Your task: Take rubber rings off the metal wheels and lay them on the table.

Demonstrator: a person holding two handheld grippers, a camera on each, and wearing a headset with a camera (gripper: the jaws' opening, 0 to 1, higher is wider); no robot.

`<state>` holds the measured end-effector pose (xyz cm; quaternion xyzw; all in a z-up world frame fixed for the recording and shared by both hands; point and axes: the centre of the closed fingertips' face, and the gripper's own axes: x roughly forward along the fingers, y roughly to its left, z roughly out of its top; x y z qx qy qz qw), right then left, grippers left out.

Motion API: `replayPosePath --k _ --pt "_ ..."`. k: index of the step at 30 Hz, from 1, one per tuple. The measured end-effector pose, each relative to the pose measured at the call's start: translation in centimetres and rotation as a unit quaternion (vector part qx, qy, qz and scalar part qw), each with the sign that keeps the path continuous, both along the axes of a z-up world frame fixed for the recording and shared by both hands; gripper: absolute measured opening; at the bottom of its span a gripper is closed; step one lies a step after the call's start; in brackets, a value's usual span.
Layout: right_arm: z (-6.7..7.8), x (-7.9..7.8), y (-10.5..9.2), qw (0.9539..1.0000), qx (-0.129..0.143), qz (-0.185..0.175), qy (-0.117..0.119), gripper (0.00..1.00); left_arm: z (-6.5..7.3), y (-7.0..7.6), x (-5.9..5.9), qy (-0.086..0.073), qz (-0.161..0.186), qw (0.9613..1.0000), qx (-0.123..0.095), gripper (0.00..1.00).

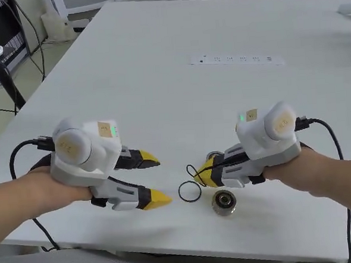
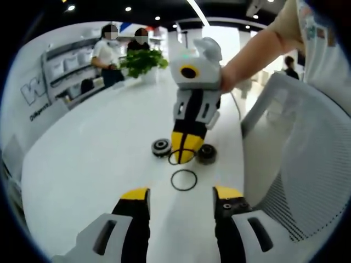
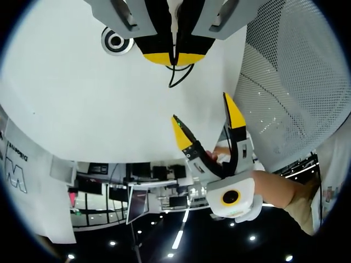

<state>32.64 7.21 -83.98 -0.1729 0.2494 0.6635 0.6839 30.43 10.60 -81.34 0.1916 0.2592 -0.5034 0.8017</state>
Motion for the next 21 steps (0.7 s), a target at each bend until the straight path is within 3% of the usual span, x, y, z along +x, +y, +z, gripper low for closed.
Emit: replayPosePath --k 21 --pt "-1.1 -0.7 0.2 0.9998 -0.013 -0.006 0.016 0.01 -0.2 0.7 -0.4 0.008 0.007 0.9999 0.0 0.47"
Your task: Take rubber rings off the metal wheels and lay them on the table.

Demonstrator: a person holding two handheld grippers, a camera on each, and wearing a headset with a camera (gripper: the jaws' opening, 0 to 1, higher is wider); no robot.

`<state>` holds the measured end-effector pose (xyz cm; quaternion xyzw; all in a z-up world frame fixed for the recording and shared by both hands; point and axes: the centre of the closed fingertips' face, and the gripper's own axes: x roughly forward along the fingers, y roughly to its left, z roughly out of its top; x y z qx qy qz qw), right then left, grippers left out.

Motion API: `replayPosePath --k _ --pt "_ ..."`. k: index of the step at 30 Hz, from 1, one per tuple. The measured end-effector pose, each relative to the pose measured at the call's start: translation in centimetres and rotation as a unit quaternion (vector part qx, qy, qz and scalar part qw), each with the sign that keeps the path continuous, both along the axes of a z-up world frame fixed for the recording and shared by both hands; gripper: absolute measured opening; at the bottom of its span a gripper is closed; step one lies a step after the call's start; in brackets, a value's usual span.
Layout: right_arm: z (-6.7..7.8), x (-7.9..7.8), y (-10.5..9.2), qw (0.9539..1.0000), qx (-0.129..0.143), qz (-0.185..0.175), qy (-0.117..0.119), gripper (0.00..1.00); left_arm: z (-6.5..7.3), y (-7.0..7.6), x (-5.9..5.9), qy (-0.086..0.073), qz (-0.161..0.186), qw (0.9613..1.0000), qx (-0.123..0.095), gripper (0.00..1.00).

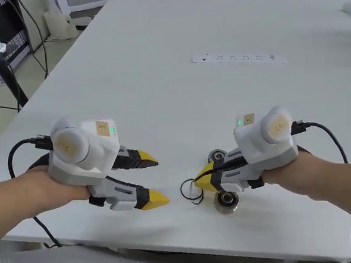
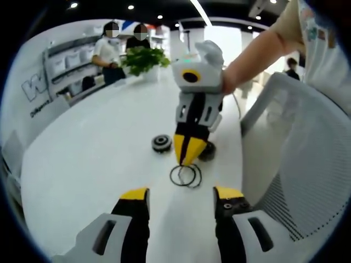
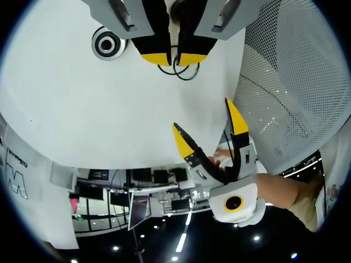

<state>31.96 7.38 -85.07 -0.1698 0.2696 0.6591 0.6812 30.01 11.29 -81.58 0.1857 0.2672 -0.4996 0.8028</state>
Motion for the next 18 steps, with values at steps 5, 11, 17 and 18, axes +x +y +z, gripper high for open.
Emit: replayPosePath --k 5,11,17,18 --pt "0.0 0.0 0.0 1.0 0.0 -0.002 -0.001 0.03 0.0 0.0 -0.1 0.0 0.0 1.0 0.0 0.47" --pt "0.3 0.0 -0.3 1.0 0.002 -0.007 0.001 0.05 0.1 -0.1 -0.2 -0.001 -0.001 1.0 0.001 0.47" --pt "0.9 0.5 -1.1 0.9998 0.007 -0.019 -0.003 0.07 0.3 -0.4 -0.1 -0.002 -0.005 1.0 0.001 0.47" --pt "1.0 0.6 -1.2 0.9998 0.008 -0.02 -0.003 0.07 0.4 -0.5 -0.1 -0.002 -0.006 1.0 0.002 0.47"
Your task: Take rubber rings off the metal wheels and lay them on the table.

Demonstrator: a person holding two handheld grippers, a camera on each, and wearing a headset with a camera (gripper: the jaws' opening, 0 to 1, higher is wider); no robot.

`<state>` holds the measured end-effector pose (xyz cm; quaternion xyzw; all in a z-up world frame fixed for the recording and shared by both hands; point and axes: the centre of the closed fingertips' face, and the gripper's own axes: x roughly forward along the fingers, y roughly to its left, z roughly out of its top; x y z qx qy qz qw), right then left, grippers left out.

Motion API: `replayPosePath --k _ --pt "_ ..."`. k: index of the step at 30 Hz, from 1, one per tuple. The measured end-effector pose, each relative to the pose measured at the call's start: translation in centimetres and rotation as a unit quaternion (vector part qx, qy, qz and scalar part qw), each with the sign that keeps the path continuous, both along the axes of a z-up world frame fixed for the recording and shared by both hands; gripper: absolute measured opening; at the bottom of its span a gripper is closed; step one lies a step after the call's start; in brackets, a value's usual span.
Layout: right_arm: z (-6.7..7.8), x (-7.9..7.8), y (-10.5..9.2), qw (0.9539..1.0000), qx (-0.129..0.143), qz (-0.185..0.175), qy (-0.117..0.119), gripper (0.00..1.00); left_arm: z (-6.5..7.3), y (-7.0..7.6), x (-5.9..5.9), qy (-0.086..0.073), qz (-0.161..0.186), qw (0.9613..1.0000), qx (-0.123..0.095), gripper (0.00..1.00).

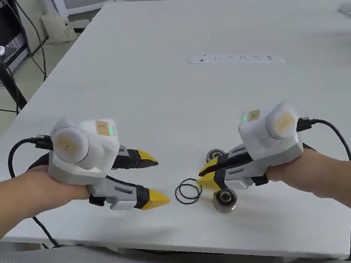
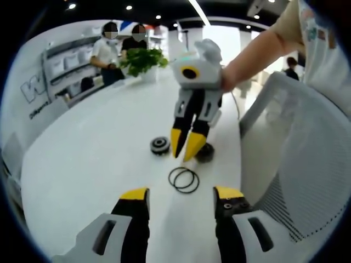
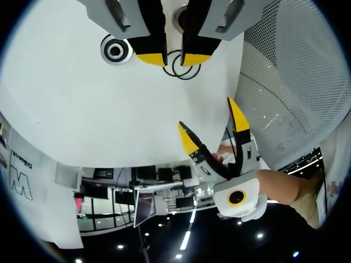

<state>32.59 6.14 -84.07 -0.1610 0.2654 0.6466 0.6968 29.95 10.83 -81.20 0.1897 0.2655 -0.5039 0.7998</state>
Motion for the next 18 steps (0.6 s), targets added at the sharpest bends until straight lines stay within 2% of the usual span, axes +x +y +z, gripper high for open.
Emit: replayPosePath --k 10,18 --pt "1.3 1.5 -2.0 0.9994 0.013 -0.03 -0.007 0.1 0.4 -0.8 0.8 -0.004 -0.006 1.0 0.001 0.47" --pt "1.6 2.7 -3.7 0.9983 0.016 -0.054 -0.013 0.13 0.4 -1.7 1.6 -0.004 -0.013 0.9999 0.004 0.47"
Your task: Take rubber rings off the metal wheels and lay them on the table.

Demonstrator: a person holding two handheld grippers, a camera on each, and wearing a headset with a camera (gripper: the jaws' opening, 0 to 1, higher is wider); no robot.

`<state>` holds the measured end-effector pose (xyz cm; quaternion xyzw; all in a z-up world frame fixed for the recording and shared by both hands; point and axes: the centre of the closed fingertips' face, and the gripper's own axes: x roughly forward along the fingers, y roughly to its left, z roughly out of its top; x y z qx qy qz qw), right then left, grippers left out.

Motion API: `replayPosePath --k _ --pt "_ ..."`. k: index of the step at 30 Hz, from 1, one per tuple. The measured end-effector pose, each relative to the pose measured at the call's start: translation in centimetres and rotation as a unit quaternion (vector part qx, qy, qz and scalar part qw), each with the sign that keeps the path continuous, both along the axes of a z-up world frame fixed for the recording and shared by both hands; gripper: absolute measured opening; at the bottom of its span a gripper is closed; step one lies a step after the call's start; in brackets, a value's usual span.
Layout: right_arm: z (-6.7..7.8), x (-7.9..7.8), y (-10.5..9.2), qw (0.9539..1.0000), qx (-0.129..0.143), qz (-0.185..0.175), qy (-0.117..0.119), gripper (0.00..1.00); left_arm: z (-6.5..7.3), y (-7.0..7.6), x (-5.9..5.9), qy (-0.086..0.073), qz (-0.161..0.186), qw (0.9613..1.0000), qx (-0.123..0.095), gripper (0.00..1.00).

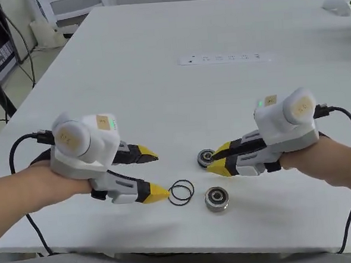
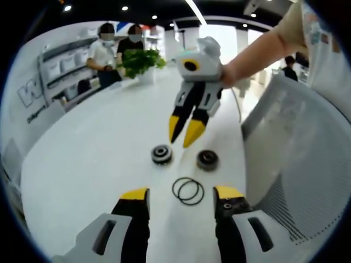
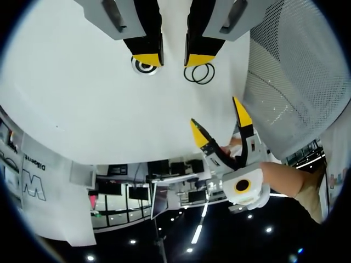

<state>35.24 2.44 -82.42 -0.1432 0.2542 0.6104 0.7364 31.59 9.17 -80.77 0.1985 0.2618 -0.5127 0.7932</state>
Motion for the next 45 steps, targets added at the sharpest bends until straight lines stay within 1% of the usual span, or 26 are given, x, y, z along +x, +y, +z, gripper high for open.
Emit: replayPosePath --k 10,16,29,35,45 --pt "0.0 1.1 -1.4 0.9998 0.0 -0.019 -0.004 0.16 -0.1 -1.2 1.6 -0.002 0.0 1.0 -0.003 0.46" --pt "-0.4 1.7 -1.9 0.9996 -0.002 -0.027 -0.002 0.17 -0.4 -1.8 2.4 -0.002 0.0 1.0 -0.003 0.46" --pt "-1.1 2.3 -1.8 0.9994 -0.002 -0.034 0.002 0.2 -1.0 -2.6 4.2 -0.001 0.008 1.0 -0.005 0.44" --pt "-1.5 2.2 -1.7 0.9993 -0.003 -0.037 0.007 0.22 -1.4 -3.1 4.6 0.002 0.009 0.9999 -0.007 0.43" --pt "-1.8 2.3 -1.5 0.9991 -0.002 -0.04 0.011 0.24 -1.9 -4.3 5.2 0.005 0.003 0.9999 -0.011 0.41"
